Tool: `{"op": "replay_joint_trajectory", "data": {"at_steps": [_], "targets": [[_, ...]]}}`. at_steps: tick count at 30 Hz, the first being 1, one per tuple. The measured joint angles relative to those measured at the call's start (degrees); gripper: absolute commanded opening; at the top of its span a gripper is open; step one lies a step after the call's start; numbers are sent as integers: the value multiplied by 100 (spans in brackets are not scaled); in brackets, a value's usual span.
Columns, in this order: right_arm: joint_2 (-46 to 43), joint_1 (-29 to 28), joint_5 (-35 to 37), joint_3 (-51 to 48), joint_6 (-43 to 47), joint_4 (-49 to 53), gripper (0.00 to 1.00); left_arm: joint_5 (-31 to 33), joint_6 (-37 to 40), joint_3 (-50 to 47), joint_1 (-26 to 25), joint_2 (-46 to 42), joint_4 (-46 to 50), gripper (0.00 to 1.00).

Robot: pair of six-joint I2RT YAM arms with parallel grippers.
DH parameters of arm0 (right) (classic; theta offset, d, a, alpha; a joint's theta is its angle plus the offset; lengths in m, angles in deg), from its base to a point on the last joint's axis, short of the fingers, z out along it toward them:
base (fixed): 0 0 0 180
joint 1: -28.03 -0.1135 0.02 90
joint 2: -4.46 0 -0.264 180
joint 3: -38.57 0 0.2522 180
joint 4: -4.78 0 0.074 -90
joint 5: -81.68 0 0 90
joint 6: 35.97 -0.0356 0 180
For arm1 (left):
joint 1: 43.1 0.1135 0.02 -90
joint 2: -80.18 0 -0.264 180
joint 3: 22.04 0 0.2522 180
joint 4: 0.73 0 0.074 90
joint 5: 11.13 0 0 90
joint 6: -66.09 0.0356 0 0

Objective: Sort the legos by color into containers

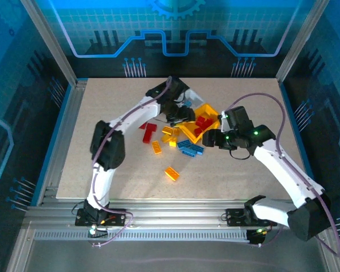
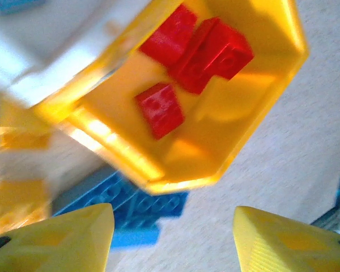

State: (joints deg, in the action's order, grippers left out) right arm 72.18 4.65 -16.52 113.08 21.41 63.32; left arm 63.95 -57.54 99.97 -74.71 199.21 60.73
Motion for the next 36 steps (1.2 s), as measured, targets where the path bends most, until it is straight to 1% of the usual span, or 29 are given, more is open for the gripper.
{"op": "replay_joint_trajectory", "data": {"at_steps": [4,6,10,13,24,30,36], "targets": [[409,-181,-33,39,-20,-61,69,651,573,-966,205,-999,358,65],[614,-319,-42,136,-20,-72,69,929,824,-1394,321,-1276,476,68],[922,-605,-31,417,-17,-83,70,1427,1281,-2107,511,-1366,616,69],[1016,-734,-17,544,-20,-96,70,1633,1554,-2367,610,-1327,660,70],[1084,-750,79,732,-24,-20,70,1923,2175,-2179,1137,-603,573,69],[1086,-750,177,745,-92,63,70,1921,2332,-2020,1161,-341,494,69],[1128,-750,177,765,-155,76,70,1919,2356,-1937,1165,-114,426,67]]}}
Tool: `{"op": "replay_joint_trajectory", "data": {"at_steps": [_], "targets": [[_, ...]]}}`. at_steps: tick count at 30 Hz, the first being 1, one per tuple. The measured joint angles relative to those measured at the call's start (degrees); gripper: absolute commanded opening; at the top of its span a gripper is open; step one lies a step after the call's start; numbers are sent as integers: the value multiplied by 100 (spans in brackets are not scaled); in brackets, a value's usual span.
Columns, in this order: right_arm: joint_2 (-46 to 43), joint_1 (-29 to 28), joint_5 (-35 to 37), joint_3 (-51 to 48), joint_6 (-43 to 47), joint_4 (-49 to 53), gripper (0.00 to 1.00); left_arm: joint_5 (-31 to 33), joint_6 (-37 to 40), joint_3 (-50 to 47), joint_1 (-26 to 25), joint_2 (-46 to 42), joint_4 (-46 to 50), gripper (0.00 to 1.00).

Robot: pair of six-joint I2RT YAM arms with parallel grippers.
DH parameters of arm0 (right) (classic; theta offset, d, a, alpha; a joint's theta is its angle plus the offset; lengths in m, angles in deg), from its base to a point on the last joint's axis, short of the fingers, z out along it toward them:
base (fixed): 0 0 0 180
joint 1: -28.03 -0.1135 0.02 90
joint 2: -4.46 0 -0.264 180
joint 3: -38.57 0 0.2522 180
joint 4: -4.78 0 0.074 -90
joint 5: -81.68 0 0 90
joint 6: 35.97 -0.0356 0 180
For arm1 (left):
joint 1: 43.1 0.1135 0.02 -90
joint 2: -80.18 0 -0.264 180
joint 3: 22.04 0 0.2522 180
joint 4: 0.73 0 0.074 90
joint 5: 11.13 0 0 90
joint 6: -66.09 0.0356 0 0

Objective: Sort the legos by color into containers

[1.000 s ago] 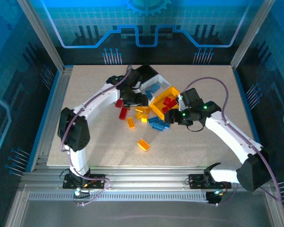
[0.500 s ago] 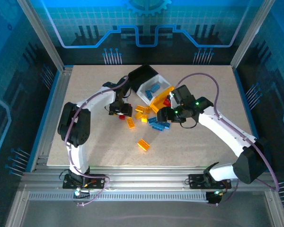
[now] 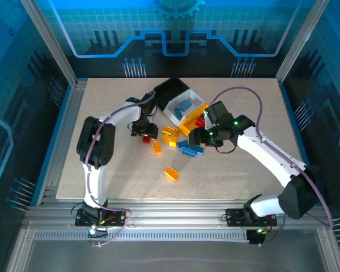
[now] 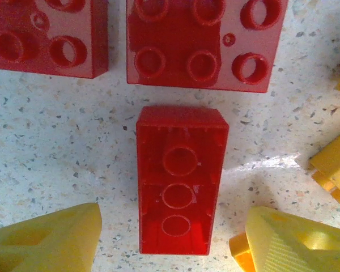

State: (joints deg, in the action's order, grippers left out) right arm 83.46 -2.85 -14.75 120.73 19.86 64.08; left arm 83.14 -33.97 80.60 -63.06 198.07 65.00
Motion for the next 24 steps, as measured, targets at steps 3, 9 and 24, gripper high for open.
{"op": "replay_joint_trajectory", "data": {"at_steps": [3,9,24], "targets": [[20,0,0,31,-37,4,70,-2,11,9,11,39,-7,63],[22,-37,13,83,-61,24,70,-26,4,61,118,125,-111,55],[31,-175,192,201,-164,144,69,-127,-2,-138,295,138,-310,49]]}}
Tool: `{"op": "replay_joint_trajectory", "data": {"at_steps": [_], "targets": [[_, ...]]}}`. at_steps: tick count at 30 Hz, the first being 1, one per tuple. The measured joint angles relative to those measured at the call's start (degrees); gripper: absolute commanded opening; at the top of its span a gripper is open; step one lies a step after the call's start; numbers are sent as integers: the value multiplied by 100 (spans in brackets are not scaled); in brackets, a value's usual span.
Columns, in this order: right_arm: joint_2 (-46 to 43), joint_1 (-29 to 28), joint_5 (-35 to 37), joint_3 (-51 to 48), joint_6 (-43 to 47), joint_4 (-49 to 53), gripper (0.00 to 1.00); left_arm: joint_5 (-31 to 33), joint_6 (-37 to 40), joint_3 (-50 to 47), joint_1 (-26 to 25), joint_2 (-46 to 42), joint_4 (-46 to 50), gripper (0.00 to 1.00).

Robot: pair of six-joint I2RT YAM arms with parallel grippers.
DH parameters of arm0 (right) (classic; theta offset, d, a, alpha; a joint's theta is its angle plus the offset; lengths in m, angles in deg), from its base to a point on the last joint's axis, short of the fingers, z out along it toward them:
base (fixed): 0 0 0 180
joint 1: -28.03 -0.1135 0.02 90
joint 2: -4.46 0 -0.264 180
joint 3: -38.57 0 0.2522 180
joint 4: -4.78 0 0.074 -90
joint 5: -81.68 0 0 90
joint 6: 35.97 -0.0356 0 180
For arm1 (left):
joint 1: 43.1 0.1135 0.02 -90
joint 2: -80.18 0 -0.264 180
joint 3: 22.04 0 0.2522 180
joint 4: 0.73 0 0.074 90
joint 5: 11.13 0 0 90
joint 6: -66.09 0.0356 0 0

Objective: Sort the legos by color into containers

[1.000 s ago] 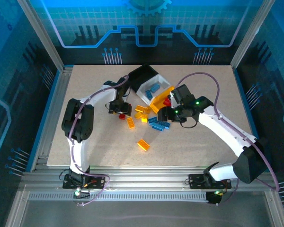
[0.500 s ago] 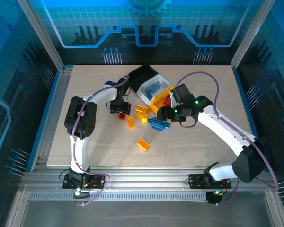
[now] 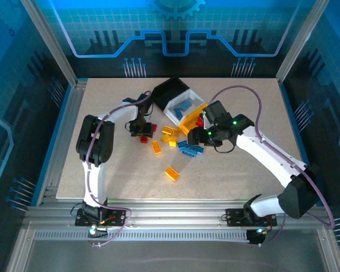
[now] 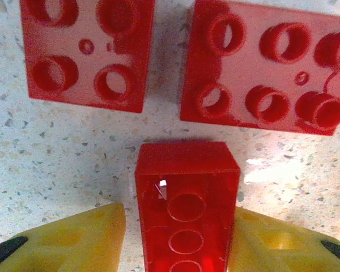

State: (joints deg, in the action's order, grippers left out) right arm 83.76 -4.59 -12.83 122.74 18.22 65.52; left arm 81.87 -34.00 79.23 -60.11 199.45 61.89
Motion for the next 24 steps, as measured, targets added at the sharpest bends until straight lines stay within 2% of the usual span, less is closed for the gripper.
{"op": "replay_joint_trajectory", "data": {"at_steps": [3,6,12,19,24], "targets": [[83,-68,15,201,-26,11,69,-50,-2,-127,57,0,-72,47],[243,-155,83,442,-26,15,69,-105,13,-153,118,0,-114,38],[542,-262,111,717,-26,15,69,-284,-2,-308,225,-111,-249,29],[623,-175,57,868,-22,48,69,-627,-133,-868,354,-514,-522,28],[535,354,-249,713,-26,-129,69,-1261,-713,-1130,374,-1051,-525,28]]}}
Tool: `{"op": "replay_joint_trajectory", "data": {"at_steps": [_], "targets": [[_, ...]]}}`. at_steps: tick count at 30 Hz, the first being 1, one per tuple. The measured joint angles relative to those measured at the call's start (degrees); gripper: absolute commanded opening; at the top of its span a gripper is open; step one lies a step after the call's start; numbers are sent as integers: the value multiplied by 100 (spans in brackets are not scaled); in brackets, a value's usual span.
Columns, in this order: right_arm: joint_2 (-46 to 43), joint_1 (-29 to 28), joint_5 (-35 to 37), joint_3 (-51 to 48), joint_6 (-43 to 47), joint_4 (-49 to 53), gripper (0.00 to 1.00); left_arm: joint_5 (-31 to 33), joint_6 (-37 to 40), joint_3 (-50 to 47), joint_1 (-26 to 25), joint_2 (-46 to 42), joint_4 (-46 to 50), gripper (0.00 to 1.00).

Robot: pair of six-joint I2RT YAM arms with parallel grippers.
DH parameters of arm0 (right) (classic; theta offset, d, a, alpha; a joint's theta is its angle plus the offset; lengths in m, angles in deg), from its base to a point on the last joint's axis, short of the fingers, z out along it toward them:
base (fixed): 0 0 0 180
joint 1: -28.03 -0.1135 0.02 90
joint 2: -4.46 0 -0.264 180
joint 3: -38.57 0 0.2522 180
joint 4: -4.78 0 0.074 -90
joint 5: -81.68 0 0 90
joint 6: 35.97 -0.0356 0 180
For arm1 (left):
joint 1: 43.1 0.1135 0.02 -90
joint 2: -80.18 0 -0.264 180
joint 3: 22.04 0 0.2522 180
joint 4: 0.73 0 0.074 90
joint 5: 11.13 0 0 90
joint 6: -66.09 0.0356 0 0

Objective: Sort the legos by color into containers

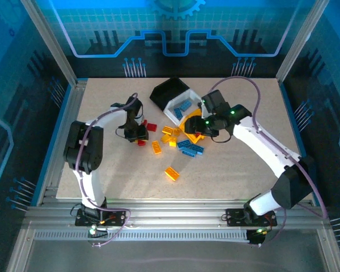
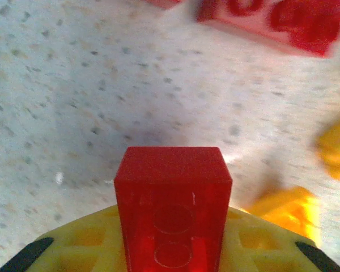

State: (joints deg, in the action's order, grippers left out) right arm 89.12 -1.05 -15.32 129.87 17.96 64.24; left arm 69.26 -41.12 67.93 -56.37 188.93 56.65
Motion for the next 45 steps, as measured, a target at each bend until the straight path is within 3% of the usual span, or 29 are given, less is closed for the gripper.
{"op": "replay_joint_trajectory", "data": {"at_steps": [8,14,19,26,45], "targets": [[-885,944,-551,-1108,-131,-306,69,-1362,-1749,232,-227,-474,-785,28],[-1867,1285,-726,-1895,-216,-361,69,-1626,-2393,2133,-1075,527,-852,28],[-2535,1499,-763,-2396,-258,-313,69,-1718,-2704,3495,-1519,1596,-920,28],[-2994,1687,-802,-2625,-251,-101,69,-1720,-2951,4566,-1648,2728,-634,30],[-3193,1829,-894,-2848,-247,76,69,-1725,-3067,4813,-1718,2830,-356,47]]}}
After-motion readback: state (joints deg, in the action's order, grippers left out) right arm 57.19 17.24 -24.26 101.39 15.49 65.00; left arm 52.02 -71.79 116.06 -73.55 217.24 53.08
